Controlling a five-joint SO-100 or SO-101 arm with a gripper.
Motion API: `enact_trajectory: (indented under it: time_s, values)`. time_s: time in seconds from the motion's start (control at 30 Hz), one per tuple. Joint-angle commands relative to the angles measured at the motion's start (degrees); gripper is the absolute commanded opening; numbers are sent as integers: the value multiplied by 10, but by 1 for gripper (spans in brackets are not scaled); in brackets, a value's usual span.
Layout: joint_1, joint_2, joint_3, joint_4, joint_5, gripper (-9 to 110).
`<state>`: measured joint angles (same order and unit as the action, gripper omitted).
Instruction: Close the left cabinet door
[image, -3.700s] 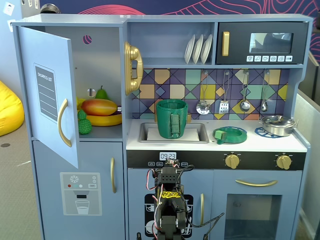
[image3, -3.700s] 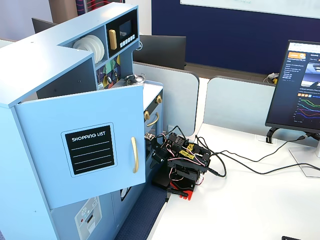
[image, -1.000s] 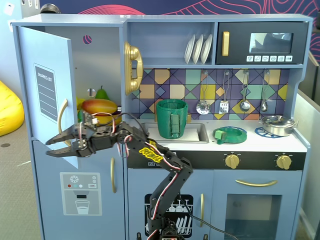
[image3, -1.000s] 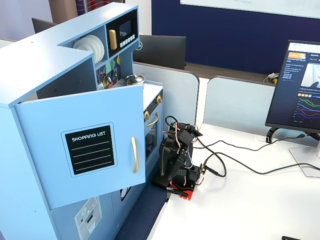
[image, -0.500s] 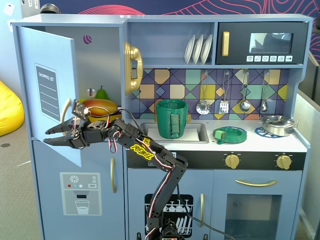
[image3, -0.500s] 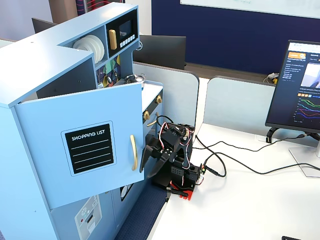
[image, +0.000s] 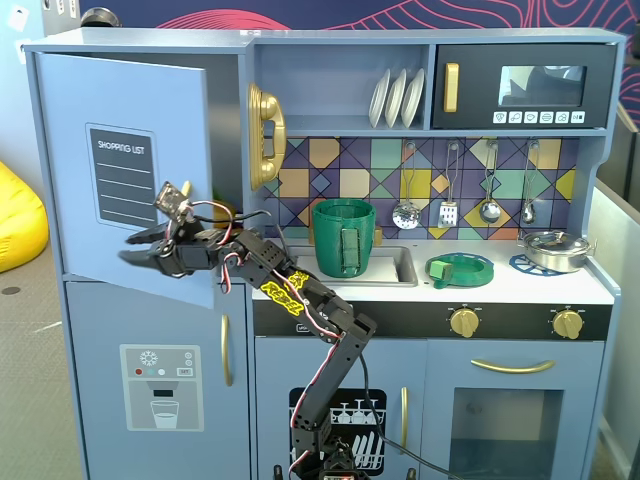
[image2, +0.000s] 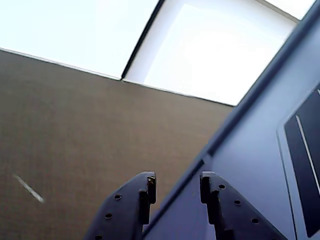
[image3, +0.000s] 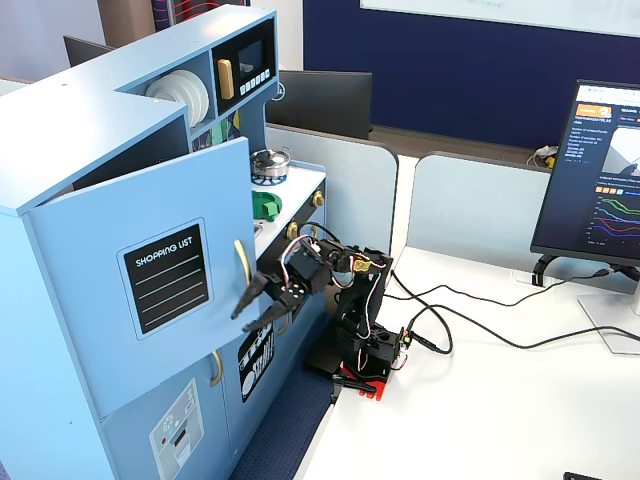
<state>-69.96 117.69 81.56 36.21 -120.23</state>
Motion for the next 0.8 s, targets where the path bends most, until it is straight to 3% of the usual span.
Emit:
enact_trajectory:
  time_s: [0.0,0.4,0.77]
  values:
    - [53,34,-9,-18,11,0]
    - [192,27,-9,-37,38,0]
    - [295,-37,-17,-138,33,0]
